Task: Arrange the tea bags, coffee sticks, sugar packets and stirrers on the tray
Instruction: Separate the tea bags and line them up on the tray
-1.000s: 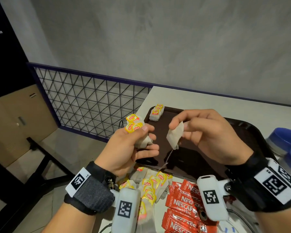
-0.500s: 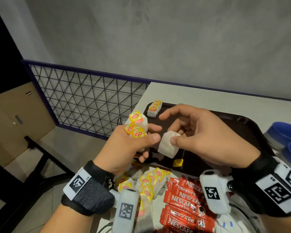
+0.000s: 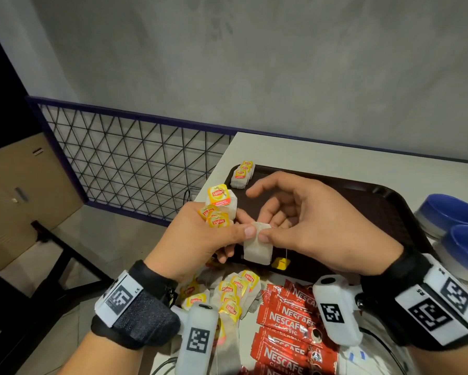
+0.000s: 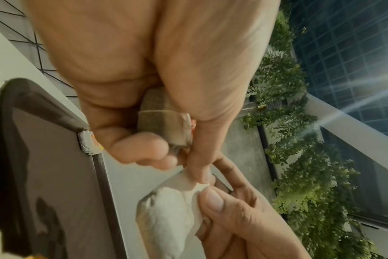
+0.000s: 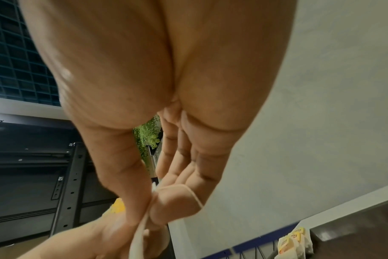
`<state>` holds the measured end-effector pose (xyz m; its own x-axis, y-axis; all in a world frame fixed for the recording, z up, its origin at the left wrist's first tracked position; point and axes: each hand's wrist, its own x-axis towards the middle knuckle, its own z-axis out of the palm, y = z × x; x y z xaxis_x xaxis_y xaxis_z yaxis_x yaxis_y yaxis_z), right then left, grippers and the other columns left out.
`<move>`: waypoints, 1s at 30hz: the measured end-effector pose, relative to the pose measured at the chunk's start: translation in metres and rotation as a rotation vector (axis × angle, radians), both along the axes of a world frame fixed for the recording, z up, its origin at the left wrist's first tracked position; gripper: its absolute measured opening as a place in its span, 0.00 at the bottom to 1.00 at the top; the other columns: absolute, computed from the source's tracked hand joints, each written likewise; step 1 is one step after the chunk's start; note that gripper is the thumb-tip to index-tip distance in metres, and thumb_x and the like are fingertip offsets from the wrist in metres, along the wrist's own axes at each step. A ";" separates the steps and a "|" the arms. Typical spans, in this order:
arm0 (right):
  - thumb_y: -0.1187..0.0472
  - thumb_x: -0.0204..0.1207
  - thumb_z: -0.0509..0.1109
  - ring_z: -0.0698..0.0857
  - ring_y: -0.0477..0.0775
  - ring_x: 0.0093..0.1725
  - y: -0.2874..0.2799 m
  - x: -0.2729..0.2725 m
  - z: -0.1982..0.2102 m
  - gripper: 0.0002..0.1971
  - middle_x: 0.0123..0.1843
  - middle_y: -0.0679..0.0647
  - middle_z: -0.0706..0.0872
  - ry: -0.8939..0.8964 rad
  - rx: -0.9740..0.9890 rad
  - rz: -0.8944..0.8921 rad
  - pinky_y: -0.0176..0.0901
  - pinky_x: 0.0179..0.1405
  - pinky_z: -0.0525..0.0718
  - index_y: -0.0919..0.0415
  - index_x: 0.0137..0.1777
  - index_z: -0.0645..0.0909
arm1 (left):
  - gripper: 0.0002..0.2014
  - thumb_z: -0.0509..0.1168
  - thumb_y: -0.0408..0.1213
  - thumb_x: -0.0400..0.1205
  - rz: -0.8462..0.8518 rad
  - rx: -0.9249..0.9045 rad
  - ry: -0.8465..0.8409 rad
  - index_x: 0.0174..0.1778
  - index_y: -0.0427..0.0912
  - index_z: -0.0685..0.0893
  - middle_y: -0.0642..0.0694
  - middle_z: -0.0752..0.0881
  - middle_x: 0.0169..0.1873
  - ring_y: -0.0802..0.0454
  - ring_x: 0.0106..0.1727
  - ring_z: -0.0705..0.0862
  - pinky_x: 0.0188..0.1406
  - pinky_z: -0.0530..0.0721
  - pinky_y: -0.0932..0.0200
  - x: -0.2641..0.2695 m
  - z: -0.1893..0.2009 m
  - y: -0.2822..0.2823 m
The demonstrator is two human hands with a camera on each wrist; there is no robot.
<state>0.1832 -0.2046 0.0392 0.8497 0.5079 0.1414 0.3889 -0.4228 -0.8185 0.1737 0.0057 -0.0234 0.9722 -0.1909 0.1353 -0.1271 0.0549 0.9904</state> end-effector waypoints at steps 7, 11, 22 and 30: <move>0.74 0.70 0.84 0.89 0.60 0.43 -0.005 -0.001 0.005 0.32 0.50 0.57 0.90 0.057 0.073 0.068 0.53 0.49 0.91 0.47 0.69 0.81 | 0.03 0.79 0.38 0.75 0.003 -0.050 0.001 0.40 0.43 0.93 0.39 0.86 0.32 0.49 0.27 0.79 0.23 0.77 0.62 0.000 0.003 -0.001; 0.70 0.72 0.83 0.92 0.58 0.49 -0.006 0.003 0.002 0.28 0.50 0.52 0.92 0.026 -0.040 0.036 0.57 0.57 0.91 0.46 0.67 0.82 | 0.02 0.78 0.34 0.74 0.038 -0.168 0.021 0.37 0.43 0.92 0.41 0.85 0.32 0.51 0.26 0.78 0.22 0.76 0.64 0.001 0.005 -0.001; 0.59 0.75 0.83 0.92 0.48 0.48 -0.002 0.004 -0.008 0.16 0.49 0.45 0.93 0.151 -0.205 0.112 0.56 0.62 0.90 0.45 0.62 0.90 | 0.02 0.77 0.37 0.77 0.103 -0.279 -0.013 0.43 0.46 0.91 0.40 0.82 0.32 0.49 0.24 0.76 0.21 0.76 0.62 -0.002 0.012 0.000; 0.52 0.80 0.79 0.91 0.48 0.46 0.008 -0.002 -0.015 0.06 0.46 0.50 0.93 0.168 -0.271 0.161 0.48 0.56 0.88 0.44 0.55 0.92 | 0.07 0.73 0.36 0.77 0.205 -0.325 -0.045 0.47 0.40 0.85 0.46 0.83 0.29 0.51 0.23 0.76 0.20 0.73 0.63 -0.002 0.018 0.001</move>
